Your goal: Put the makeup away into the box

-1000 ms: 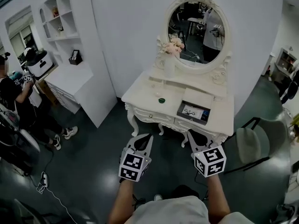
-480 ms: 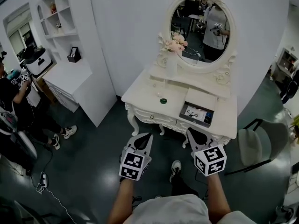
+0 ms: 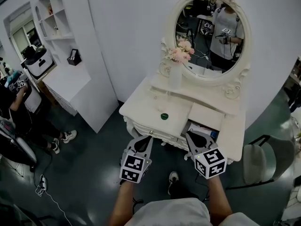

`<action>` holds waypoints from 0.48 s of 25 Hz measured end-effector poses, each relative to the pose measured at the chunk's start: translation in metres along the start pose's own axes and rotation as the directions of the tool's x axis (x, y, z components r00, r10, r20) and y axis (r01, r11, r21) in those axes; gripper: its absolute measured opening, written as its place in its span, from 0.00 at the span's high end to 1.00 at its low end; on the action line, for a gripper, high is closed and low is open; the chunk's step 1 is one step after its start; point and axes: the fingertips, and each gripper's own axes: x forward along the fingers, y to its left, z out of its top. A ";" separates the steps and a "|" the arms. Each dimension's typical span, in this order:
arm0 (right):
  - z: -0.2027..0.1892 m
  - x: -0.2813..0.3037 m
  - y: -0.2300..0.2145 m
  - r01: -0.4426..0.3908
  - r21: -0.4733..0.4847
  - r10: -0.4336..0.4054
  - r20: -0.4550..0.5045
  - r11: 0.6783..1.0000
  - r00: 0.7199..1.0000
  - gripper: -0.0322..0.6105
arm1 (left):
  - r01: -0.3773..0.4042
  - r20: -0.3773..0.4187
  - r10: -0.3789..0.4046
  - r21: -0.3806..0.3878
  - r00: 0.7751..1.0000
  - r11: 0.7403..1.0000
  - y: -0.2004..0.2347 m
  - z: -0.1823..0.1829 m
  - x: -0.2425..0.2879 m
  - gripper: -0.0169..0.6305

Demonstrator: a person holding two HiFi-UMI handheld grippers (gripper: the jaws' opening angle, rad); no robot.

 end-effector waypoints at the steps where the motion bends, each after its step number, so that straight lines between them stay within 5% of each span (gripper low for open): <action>1: 0.003 0.009 -0.009 -0.005 -0.007 0.005 -0.002 1.000 1.000 0.95 | -0.001 -0.005 0.001 -0.001 1.000 1.000 0.003 0.004 0.011 0.97; 12: 0.016 0.095 -0.085 -0.163 -0.003 0.163 -0.040 0.987 0.986 0.95 | -0.059 -0.060 0.058 -0.027 0.997 0.998 0.040 0.022 0.122 0.97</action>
